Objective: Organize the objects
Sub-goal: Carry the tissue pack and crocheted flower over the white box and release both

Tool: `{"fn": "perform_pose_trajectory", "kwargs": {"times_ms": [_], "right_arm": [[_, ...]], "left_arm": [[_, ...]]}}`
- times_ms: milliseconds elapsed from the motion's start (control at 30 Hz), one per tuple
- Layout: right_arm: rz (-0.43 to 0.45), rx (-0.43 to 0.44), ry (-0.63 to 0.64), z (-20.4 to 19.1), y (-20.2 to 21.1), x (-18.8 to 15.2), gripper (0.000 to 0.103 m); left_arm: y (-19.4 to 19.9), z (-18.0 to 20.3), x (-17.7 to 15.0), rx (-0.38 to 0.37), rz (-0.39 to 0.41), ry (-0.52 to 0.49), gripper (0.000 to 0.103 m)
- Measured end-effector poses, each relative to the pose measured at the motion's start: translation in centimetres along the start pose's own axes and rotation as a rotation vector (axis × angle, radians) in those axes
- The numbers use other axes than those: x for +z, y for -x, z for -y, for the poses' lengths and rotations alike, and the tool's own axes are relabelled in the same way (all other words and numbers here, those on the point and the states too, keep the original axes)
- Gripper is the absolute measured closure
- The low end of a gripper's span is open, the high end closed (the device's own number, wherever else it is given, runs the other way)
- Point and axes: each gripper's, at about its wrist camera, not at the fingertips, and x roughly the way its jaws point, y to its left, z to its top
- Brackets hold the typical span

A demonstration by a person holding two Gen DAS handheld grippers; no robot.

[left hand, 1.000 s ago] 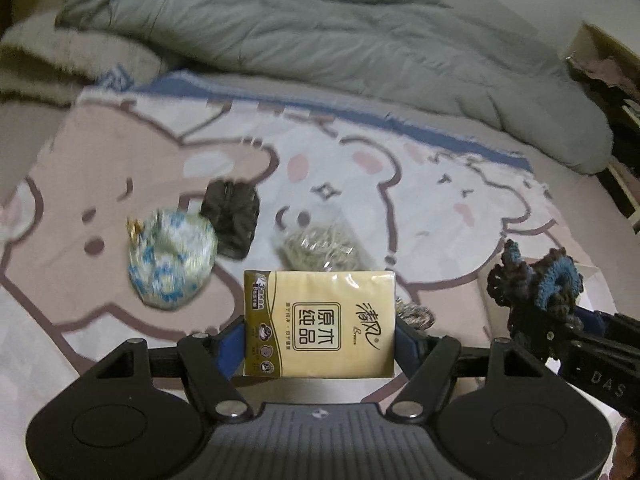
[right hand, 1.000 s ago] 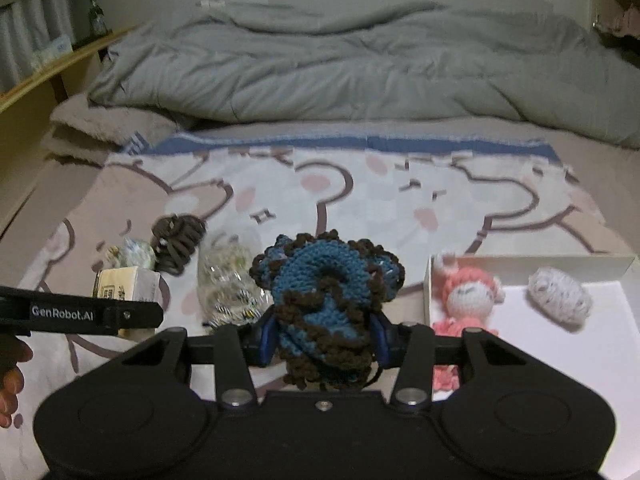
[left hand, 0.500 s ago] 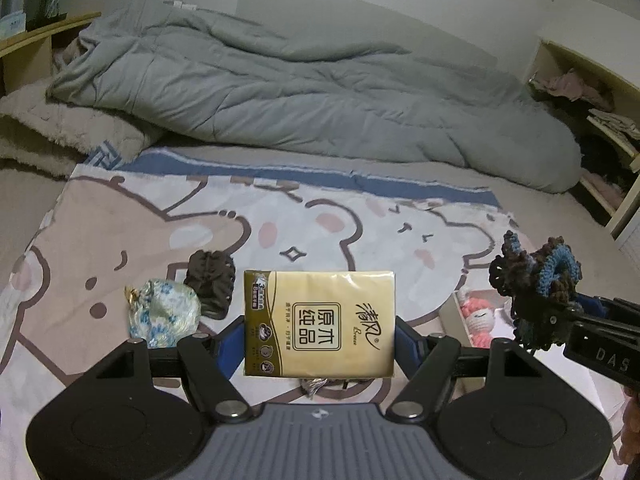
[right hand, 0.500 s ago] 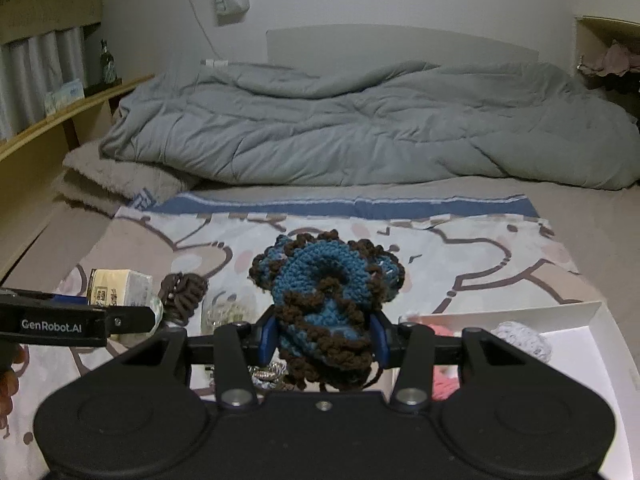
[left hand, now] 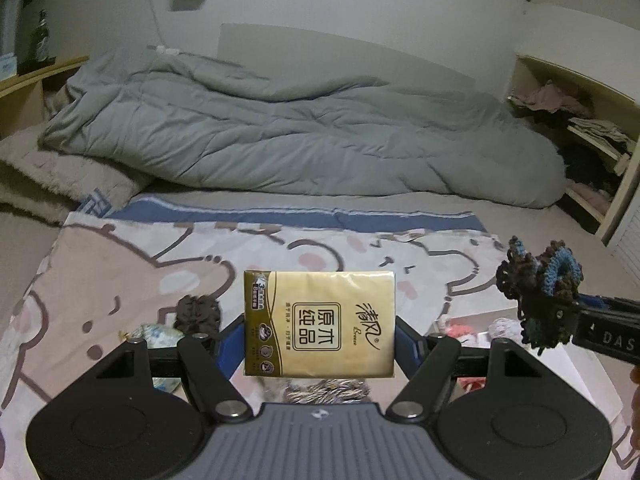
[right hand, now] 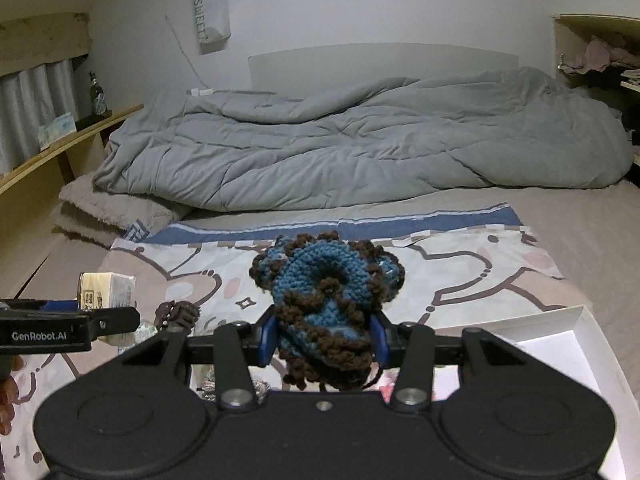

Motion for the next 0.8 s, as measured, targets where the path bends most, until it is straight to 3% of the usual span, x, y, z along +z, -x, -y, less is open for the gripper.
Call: {"fn": "perform_pose_trajectory", "kwargs": {"times_ms": [467,800], "right_arm": [[0.009,-0.111,-0.063,6.2,1.1,0.0,0.056],[-0.081,-0.16,-0.077,9.9,-0.2,-1.5,0.056]], "left_arm": [[-2.1,8.3,-2.0,-0.2,-0.011,-0.224,0.03],[-4.1,16.0,-6.0,-0.389,-0.073,-0.587,0.03]]}}
